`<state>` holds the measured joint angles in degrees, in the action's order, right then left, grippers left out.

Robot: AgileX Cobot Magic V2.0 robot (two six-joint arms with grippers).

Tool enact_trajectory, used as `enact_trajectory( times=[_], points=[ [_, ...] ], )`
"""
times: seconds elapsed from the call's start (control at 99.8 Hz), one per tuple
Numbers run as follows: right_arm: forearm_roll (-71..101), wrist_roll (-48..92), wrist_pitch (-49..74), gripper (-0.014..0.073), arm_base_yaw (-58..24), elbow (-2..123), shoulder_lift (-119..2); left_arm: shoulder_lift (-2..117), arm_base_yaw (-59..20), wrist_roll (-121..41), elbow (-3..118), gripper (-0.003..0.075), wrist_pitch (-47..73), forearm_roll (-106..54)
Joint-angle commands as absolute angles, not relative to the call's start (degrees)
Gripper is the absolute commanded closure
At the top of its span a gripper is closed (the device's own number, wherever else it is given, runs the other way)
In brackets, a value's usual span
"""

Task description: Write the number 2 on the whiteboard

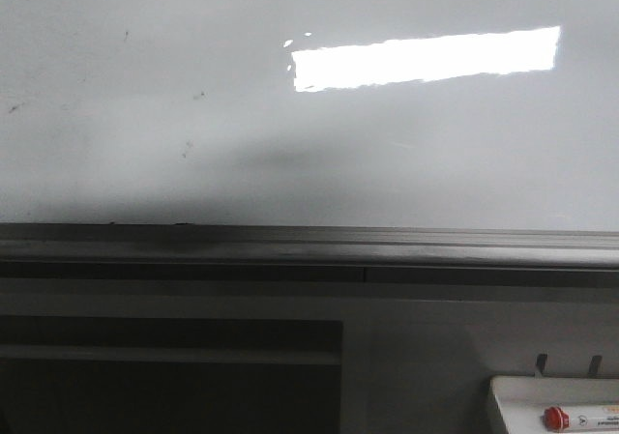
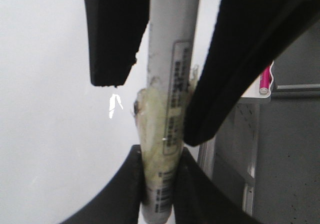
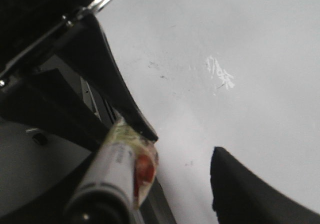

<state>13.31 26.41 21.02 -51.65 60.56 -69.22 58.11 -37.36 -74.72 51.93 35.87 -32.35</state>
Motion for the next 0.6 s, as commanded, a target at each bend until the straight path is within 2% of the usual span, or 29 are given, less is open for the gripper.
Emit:
enact_trajectory(
  times=[0.0,0.23,0.301,0.351,0.371,0.441,0.591],
  points=[
    [15.5,26.9,14.4,0.0259,-51.8,62.7,-68.9,57.1,-37.9,-74.6,53.9,0.0741,34.3,-34.2],
    [16.2,26.9,11.0,0.0398,-53.7,62.7,-69.1,57.1,-37.9,-74.6,53.9,0.0741,33.8,-34.2],
    [16.2,26.9,11.5,0.0524,-53.7,62.7,-69.1,57.1,-37.9,-74.6,53.9,0.0740,33.4,-34.5],
    [16.2,26.9,11.6,0.0659,-53.7,62.7,-69.1,57.1,-37.9,-74.5,53.9,0.0727,33.3,-35.3],
    [16.4,26.9,11.6,0.0671,-53.7,62.7,-69.1,57.1,-37.9,-74.5,53.9,0.0717,33.2,-35.7],
    [16.3,26.9,11.5,0.0667,-53.7,62.7,-69.1,57.1,-37.9,-74.4,53.9,0.0612,32.3,-37.1],
    [16.2,26.9,10.5,0.0667,-53.6,62.7,-69.1,54.9,-37.9,-66.2,53.9,0.0220,28.2,-37.9]
  ],
)
